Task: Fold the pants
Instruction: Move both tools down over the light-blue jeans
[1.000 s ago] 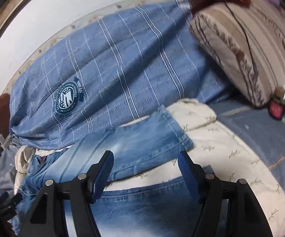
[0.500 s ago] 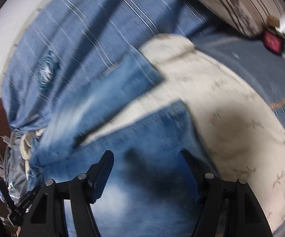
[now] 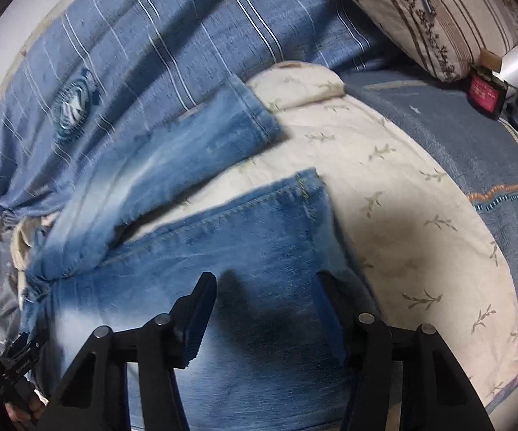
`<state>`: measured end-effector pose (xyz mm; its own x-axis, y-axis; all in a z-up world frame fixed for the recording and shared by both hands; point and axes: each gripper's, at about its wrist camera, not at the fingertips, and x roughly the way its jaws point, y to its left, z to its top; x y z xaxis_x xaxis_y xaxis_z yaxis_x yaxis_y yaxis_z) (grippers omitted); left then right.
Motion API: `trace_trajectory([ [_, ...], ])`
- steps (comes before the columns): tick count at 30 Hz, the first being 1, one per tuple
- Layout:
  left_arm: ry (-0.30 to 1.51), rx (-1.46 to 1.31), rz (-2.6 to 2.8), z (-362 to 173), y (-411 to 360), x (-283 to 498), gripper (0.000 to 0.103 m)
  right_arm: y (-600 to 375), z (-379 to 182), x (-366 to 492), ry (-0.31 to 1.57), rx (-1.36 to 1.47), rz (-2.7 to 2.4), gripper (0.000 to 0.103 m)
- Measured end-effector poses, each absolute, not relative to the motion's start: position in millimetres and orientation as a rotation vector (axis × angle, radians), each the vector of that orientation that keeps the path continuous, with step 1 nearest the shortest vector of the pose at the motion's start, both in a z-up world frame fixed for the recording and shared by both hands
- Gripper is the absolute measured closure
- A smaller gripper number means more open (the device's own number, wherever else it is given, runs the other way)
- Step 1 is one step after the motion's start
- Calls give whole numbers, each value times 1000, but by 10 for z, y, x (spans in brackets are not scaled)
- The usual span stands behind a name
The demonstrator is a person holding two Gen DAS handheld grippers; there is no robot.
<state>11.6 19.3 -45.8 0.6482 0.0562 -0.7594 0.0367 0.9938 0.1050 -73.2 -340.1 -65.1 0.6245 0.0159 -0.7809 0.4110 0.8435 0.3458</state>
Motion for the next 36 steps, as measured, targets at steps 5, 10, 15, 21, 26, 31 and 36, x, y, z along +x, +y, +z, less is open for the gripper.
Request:
trace_trajectory([
  [5, 803, 55, 110, -311, 456, 143, 1, -3179, -532, -689, 809, 506, -170, 43],
  [10, 935, -35, 204, -519, 742, 260, 1, -2934, -599, -513, 860, 465, -140, 43],
  [15, 989, -33, 241, -649, 873, 285, 1, -2896, -733, -439, 929, 430, -174, 43],
  [21, 1016, -58, 227, -734, 956, 310, 0, -2921, -761, -450, 936, 417, -170, 43],
  [26, 975, -29, 234, -644, 886, 275, 0, -2993, -699, -515, 914, 454, -163, 43],
  [31, 914, -52, 255, -529, 892, 296, 0, -3154, -601, -630, 853, 515, -187, 43],
  [36, 946, -30, 254, -579, 808, 356, 0, -3324, -725, -613, 924, 529, -277, 43],
])
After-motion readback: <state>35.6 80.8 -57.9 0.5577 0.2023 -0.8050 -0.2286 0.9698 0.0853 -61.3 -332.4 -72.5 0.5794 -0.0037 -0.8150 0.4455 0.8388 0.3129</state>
